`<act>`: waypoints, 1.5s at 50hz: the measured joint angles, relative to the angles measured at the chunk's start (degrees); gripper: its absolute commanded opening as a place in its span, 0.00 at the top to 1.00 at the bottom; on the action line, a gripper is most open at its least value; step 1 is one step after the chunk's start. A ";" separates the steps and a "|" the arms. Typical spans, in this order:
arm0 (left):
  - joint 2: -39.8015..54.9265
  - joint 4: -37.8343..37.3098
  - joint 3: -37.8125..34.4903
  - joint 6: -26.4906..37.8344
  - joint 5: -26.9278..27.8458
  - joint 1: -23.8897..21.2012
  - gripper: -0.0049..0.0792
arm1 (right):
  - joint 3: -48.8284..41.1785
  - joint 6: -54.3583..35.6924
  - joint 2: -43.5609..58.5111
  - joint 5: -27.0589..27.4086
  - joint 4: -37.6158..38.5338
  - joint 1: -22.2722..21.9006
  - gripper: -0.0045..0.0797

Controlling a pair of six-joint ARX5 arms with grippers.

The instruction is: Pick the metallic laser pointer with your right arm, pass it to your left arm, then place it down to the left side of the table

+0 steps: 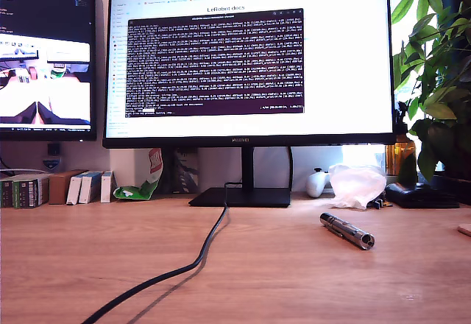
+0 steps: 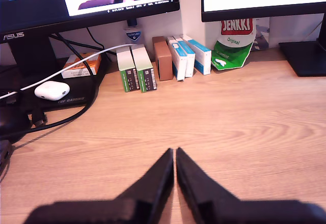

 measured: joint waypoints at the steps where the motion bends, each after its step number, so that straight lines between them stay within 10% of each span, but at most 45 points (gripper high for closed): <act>1: 0.00 0.00 0.00 0.02 0.02 0.00 0.97 | 0.00 -0.02 0.00 -0.02 0.00 -0.02 0.93; 26: 0.00 0.24 0.00 -5.22 1.03 0.00 0.97 | 0.00 9.51 0.00 -1.99 2.89 -0.50 0.93; 48: 0.00 19.39 -0.04 -25.90 18.29 0.00 0.97 | 0.63 29.75 0.00 -23.58 20.83 -0.50 0.93; 61: 1.16 19.87 4.13 -25.03 28.68 -0.02 0.97 | 13.97 29.75 4.04 -25.57 5.44 -0.50 0.92; 75: 17.27 4.61 27.06 -5.75 34.03 -0.02 0.97 | 31.30 27.80 27.28 -28.83 -11.26 -0.33 0.92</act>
